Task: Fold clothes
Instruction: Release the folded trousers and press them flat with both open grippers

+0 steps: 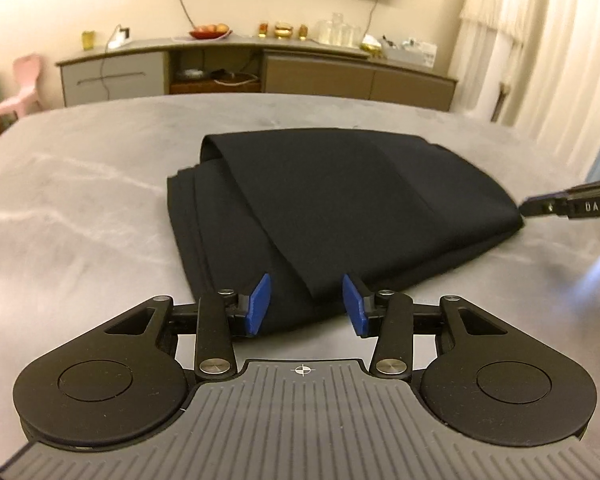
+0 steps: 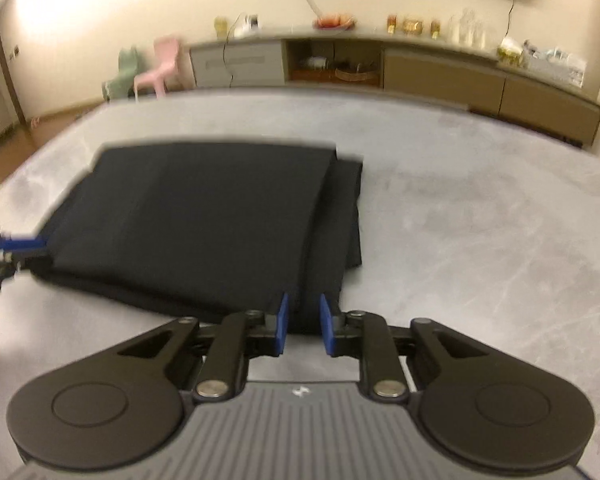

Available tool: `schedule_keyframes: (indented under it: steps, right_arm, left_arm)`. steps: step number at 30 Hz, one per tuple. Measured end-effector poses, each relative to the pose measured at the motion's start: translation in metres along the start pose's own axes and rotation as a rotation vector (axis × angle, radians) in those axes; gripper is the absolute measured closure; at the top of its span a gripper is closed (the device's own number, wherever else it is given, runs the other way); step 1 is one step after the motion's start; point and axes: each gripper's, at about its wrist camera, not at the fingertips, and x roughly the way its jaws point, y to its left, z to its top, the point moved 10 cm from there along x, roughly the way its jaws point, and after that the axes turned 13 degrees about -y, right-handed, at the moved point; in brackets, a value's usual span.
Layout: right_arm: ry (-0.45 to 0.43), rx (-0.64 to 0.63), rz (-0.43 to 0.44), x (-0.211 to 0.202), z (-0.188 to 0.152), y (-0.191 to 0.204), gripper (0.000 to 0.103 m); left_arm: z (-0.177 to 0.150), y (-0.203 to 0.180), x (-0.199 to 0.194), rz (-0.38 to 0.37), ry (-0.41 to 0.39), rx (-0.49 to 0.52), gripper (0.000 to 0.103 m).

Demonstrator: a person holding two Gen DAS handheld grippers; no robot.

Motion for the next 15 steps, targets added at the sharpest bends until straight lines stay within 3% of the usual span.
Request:
schedule_keyframes:
  steps: [3,10,14,15]
  right_arm:
    - [-0.041,0.006,-0.039,-0.006,0.009,0.003,0.079]
    - [-0.054,0.136,-0.246,0.006,0.012,-0.073,0.076]
    - [-0.067,0.158,-0.082,0.009,0.017,-0.041,0.076]
    - [-0.057,0.130,-0.047,0.011,0.015,-0.026,0.076]
  left_arm:
    - [-0.011,-0.005,0.004,-0.007,0.038,0.059,0.068]
    - [-0.005,0.003,0.027,0.023,0.032,0.078,0.066]
    - [-0.003,0.009,0.027,0.020,0.041,0.015,0.065]
    - [-0.004,0.009,0.022,0.016,0.052,-0.031,0.061]
